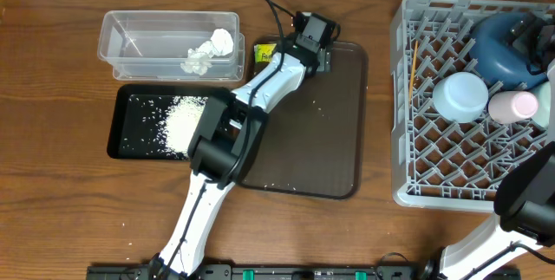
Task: Sort waste into correct bins and load items into the dishwasher rack
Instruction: 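Reach the left gripper to the yellow Pandan wrapper and grasp it, then carry the wrapper with the left gripper into the clear plastic bin and release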
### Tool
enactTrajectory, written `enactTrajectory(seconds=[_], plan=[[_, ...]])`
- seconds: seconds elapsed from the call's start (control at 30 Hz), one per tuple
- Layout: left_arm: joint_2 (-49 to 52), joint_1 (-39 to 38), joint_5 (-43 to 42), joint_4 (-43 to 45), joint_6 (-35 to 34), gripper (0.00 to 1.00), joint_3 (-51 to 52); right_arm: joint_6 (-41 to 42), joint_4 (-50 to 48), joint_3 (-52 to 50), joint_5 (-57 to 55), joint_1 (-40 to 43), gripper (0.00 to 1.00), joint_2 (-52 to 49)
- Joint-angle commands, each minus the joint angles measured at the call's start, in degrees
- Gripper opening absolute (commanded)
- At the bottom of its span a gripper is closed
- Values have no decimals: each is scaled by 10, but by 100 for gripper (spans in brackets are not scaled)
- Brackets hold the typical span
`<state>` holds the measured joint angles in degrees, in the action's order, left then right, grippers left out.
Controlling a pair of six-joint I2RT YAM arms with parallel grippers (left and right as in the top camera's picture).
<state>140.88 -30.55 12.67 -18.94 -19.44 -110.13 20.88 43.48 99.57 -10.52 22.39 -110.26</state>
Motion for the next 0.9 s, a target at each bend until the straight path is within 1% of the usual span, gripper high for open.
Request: enactTrajectory(seconds=[0.0, 0.07, 0.23, 0.3, 0.4, 0.47, 0.53, 0.57, 0.6, 0.67, 0.7, 0.87], plan=[[7, -1, 16, 0, 6, 75, 0, 9, 0, -1, -6, 1, 99, -7], [7, 0, 20, -1, 6, 68, 0, 9, 0, -1, -6, 1, 99, -7], [8, 0, 35, -5, 10, 61, 6, 9, 0, -1, -6, -3, 99, -7], [8, -1, 35, -6, 10, 56, 9, 9, 0, -1, -6, -2, 99, -7], [8, -1, 35, -7, 11, 45, 11, 9, 0, -1, -6, -2, 99, -7], [8, -1, 35, -7, 13, 41, 11, 9, 0, -1, -6, -2, 99, -7], [8, -1, 35, -7, 24, 33, 11, 9, 0, -1, -6, -2, 99, -7], [7, -2, 35, -7, 38, 25, 11, 9, 0, -1, -6, -2, 99, -7], [5, -2, 35, -10, 46, 21, 11, 9, 0, -1, -6, -3, 99, -7], [-5, -3, 36, -21, 49, 8, 11, 9, 0, -1, -6, -3, 99, -7], [-12, -4, 35, -29, 49, 6, 10, 9, 0, -1, -6, -3, 99, -7], [-64, -7, 35, -51, 48, 6, 10, 9, 0, -1, -6, -3, 99, -7]])
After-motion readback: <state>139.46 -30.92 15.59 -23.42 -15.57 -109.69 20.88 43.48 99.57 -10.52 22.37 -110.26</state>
